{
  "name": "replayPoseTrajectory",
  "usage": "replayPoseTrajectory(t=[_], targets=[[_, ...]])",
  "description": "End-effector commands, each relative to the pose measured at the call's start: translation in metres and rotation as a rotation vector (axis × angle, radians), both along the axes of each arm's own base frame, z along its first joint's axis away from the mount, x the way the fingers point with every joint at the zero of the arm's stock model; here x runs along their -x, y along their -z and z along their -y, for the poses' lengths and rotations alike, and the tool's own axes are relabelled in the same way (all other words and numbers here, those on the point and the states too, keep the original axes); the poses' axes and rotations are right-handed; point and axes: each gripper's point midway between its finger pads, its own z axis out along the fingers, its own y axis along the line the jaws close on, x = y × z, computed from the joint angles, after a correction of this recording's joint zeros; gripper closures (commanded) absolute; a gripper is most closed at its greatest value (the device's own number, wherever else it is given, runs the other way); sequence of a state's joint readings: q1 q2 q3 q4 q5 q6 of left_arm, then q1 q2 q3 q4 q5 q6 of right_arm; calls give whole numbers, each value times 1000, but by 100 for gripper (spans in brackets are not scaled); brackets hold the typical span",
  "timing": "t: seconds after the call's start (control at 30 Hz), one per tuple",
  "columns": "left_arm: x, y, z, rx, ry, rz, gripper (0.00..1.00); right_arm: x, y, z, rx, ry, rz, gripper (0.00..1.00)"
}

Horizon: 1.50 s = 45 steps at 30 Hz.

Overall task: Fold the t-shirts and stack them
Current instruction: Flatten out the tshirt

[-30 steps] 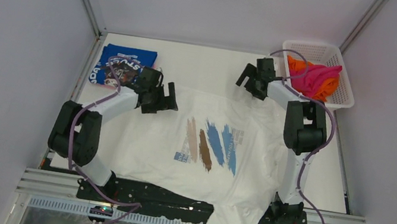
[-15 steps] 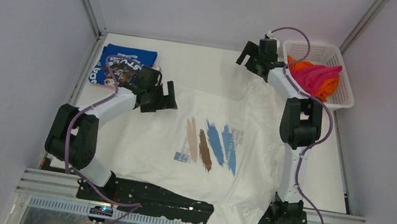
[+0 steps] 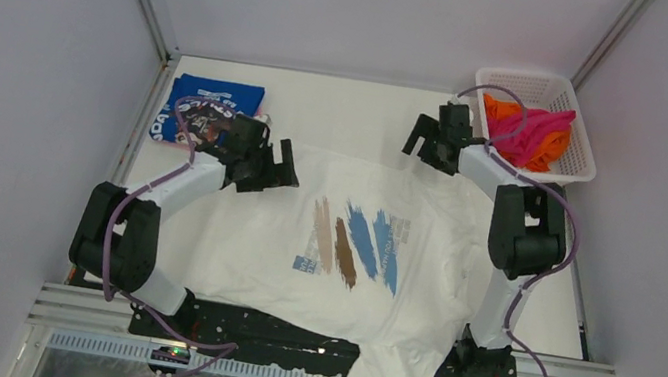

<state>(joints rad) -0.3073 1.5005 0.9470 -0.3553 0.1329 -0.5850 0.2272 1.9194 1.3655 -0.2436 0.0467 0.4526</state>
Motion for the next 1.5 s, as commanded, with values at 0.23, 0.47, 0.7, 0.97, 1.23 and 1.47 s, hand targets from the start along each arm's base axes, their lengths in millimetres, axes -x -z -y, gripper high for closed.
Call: replayPoseTrajectory(t=[0.23,0.47,0.7,0.97,1.23,1.47], targets=[[-7,-10,-5,-22,3,53,0,-59,1,-42,-109,-37,25,5],[-10,-6,-6,-39,-1,36,0,-100,0,-65,-87,-11,47,5],[-14,-11,-7,-47,-2,43,0,-120,-31,-52,-6,30,93,5],[-26,-23,-5,-50,-8,68,0,-55,-68,-13,108,21,105,5],[-38,-19,-12,-117,-47,9,0,38,-38,19,192,-12,-10,5],[-46,1,-17,-180,-70,-86,0,74,9,29,224,-69,-161,5]])
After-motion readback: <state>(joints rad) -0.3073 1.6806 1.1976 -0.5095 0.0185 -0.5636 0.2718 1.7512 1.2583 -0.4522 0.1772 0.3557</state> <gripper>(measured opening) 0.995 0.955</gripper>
